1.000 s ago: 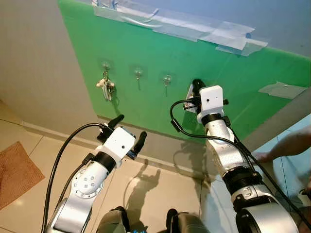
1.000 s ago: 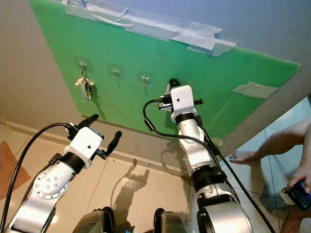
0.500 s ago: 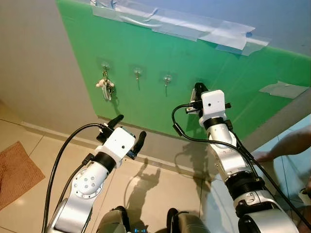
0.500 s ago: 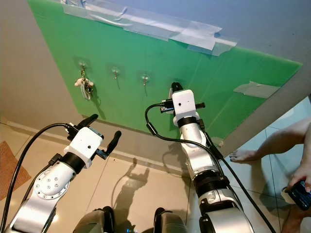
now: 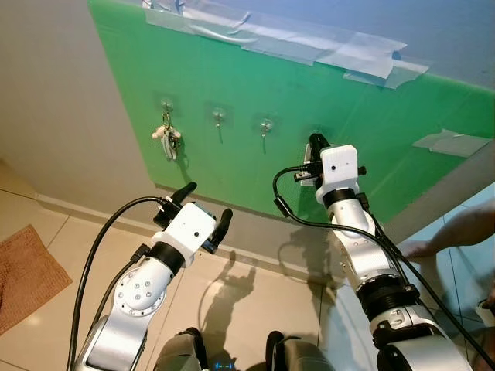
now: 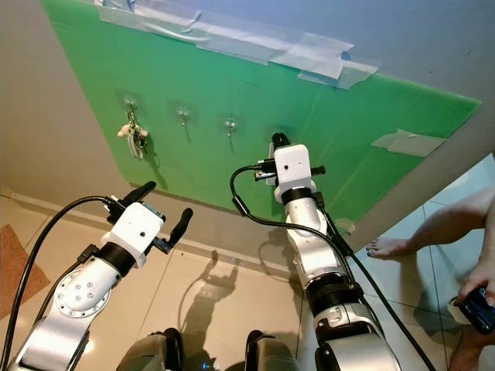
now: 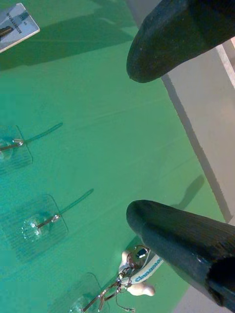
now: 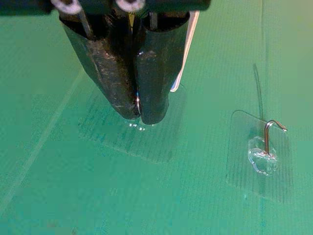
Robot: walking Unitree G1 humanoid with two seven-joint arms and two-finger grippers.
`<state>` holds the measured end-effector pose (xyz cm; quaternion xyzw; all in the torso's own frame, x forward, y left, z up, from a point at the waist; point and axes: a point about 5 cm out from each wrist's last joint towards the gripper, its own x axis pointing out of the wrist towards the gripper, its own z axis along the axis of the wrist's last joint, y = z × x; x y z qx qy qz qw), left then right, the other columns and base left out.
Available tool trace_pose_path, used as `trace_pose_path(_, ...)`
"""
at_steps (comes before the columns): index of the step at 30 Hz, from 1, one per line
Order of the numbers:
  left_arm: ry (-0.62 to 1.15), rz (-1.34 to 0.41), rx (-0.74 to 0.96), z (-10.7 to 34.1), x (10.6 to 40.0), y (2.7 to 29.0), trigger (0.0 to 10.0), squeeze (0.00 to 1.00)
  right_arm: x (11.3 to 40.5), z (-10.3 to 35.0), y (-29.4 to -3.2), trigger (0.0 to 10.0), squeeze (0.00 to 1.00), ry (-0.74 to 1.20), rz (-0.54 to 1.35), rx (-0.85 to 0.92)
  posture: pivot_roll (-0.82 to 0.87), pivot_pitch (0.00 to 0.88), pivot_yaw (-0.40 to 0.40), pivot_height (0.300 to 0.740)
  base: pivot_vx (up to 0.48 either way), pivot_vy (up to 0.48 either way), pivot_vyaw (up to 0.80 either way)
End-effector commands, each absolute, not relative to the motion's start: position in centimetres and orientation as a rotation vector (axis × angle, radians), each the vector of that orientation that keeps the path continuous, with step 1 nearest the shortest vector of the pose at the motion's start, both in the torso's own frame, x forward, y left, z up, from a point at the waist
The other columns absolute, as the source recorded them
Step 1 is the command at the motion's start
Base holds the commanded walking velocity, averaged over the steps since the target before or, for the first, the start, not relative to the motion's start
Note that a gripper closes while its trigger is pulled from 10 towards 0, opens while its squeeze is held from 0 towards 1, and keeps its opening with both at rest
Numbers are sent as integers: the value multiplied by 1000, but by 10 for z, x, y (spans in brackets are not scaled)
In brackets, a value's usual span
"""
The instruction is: Setting the table
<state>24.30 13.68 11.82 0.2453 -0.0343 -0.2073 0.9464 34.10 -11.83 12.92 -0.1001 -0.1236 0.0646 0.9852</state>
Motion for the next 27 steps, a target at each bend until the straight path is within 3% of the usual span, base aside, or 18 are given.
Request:
trace_pose_path(1,-94,-422,506,122,241,135,10000,0,341,123,-120,10000,0,-204,125,-193,38,200,-60,740,0,0,0)
trace_pose_path(27,-100,-416,509,121,242,133,10000,0,342,126,-118,10000,0,-229,166,-244,38,188,-66,740,0,0,0)
